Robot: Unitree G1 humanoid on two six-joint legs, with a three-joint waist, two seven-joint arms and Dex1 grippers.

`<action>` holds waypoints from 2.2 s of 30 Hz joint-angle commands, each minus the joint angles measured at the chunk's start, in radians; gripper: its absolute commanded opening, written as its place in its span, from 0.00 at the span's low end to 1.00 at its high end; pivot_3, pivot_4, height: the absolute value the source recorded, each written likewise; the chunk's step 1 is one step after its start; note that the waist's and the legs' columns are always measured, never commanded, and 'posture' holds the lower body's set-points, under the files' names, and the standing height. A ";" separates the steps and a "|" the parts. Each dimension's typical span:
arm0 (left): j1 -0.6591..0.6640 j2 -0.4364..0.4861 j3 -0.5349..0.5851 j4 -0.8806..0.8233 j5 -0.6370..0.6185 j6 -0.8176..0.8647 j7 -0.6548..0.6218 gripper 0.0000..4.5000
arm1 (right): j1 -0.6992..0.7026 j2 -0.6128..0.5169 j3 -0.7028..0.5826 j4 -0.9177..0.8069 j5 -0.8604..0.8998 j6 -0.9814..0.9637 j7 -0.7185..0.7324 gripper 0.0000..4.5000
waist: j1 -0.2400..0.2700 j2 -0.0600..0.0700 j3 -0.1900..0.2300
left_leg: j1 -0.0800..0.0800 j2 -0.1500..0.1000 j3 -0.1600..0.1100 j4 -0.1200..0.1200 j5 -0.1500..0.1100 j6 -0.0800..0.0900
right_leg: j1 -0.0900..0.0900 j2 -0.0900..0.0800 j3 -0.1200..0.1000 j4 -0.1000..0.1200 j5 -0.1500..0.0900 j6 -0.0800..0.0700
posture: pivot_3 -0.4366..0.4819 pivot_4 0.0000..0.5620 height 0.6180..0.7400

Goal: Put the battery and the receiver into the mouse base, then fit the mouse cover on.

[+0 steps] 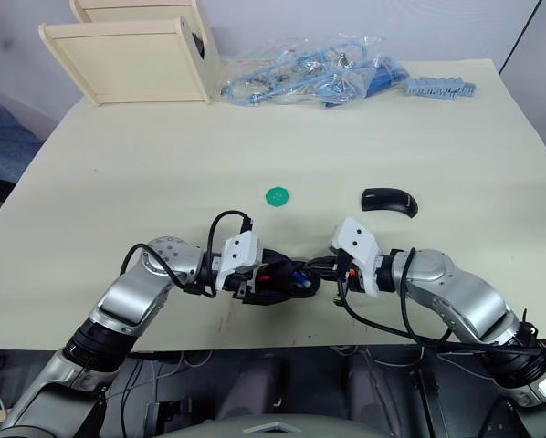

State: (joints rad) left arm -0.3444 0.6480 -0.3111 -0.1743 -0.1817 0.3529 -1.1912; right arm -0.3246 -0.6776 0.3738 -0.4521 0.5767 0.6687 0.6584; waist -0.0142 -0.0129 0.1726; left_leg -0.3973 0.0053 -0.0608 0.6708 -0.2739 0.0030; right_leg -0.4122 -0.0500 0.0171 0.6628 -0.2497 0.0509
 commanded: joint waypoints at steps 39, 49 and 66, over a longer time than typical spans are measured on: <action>0.016 0.009 0.009 -0.022 -0.009 -0.007 0.013 0.66 | 0.068 0.136 -0.054 0.090 -0.173 -0.069 0.107 0.02 | -0.001 -0.001 -0.003 | 0.004 0.000 0.000 0.001 0.000 0.000 | 0.003 0.000 0.001 0.001 0.000 0.000 | 0.48 0.27 1.00; 0.010 0.007 0.005 -0.015 -0.009 -0.016 0.018 0.66 | 0.158 0.028 -0.248 -0.078 -0.041 -0.027 0.173 0.02 | 0.001 0.000 -0.003 | 0.003 0.000 0.000 0.001 0.000 0.000 | 0.003 0.000 0.001 0.001 0.000 0.000 | 0.48 0.27 1.00; 0.021 -0.005 0.056 -0.024 -0.062 0.002 0.037 1.00 | 0.493 -0.118 -0.541 -0.265 0.045 -0.103 0.249 1.00 | 0.000 0.000 -0.003 | 0.004 0.000 0.001 0.001 0.000 0.000 | 0.003 0.000 0.001 0.001 0.000 0.000 | 0.48 0.27 1.00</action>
State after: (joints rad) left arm -0.3203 0.6430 -0.2884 -0.1743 -0.2115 0.3500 -1.1613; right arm 0.1647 -0.7888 -0.1377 -0.6803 0.6030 0.5862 0.9036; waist -0.0141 -0.0133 0.1695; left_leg -0.3939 0.0053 -0.0597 0.6720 -0.2739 0.0030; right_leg -0.4092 -0.0498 0.0185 0.6641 -0.2495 0.0510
